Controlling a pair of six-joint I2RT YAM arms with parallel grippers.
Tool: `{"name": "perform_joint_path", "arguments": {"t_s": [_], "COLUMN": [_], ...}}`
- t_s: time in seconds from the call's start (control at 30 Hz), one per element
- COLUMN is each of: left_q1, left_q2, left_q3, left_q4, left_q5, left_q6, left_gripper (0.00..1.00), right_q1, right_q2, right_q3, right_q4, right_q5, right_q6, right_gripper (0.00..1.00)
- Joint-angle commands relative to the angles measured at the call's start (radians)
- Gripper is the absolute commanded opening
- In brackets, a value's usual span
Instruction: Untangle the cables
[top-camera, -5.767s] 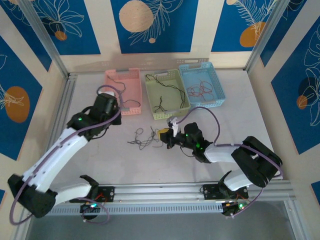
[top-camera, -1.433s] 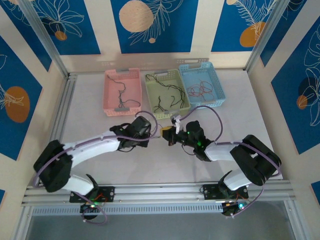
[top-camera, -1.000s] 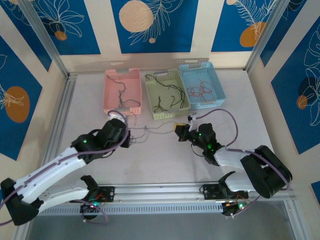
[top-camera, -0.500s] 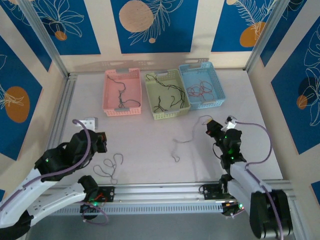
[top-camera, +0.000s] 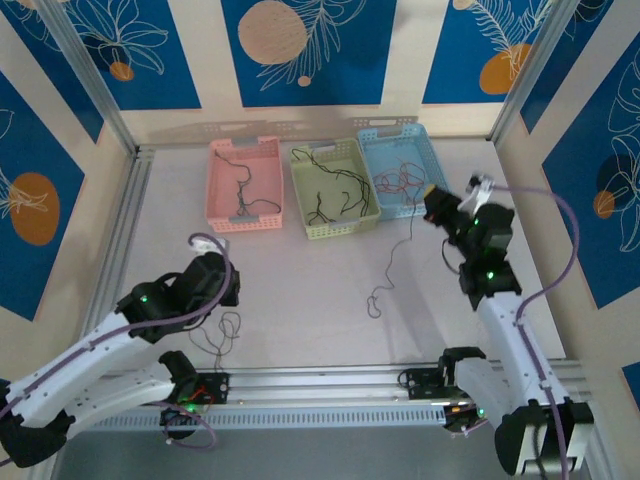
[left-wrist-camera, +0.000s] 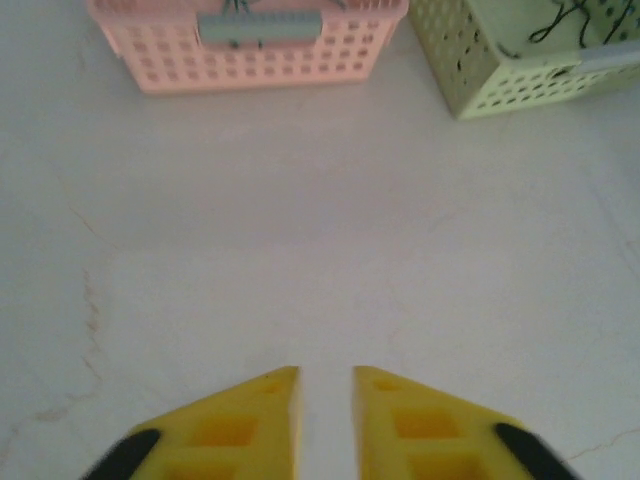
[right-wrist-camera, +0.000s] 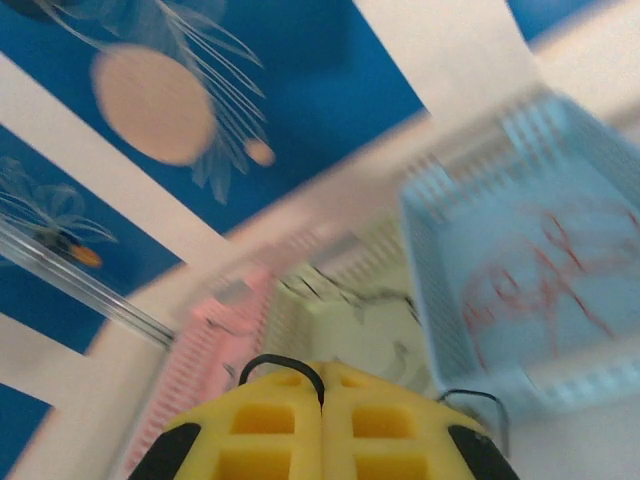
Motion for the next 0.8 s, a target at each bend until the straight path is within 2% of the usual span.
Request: {"name": "perform_joint_path", "arguments": {"t_s": [0.0,0.13,0.27,0.43,0.63,0.77], "left_q1": [0.004,0.006,0.015,0.024,0.033,0.04], "left_q2": [0.018,0.008,0.002,0.027,0.028,0.017], "left_q3": [-0.045,-0.085,-0.107,-0.137,-0.16,-0.159], "left_q4": [0.044,0.053,0.047,0.044,0.0,-0.035], "left_q5": [0.049,0.048,0.038,0.034,-0.001,-0.008], "left_q6": [-0.015,-0.039,-0.055,-0.104,-0.17,-0.189], "left_gripper": [0.34,0.54,0.65,0.76,0.83,0.83], "right_q1": [0.0,0.009,0.058,0.147,0.193,0.204], "right_q2": [0.077,0.23,0.388,0.625,0.929,1.061], "right_q3": [0.222,0.495,0.751,1.14,1.503,1.544], "right_q4": [-0.077,-0.114,-0.125,-0.225,-0.361,-0.396], "right_q5": [-0.064,-0.143,-0.2,-0.226,-0.236,-0.233], "right_q6": [-0.073,-0.062,-0.035,-0.061,-0.093,-0.084], "right_gripper": [0.0,0.0,0.0,0.0,0.0,0.0]}}
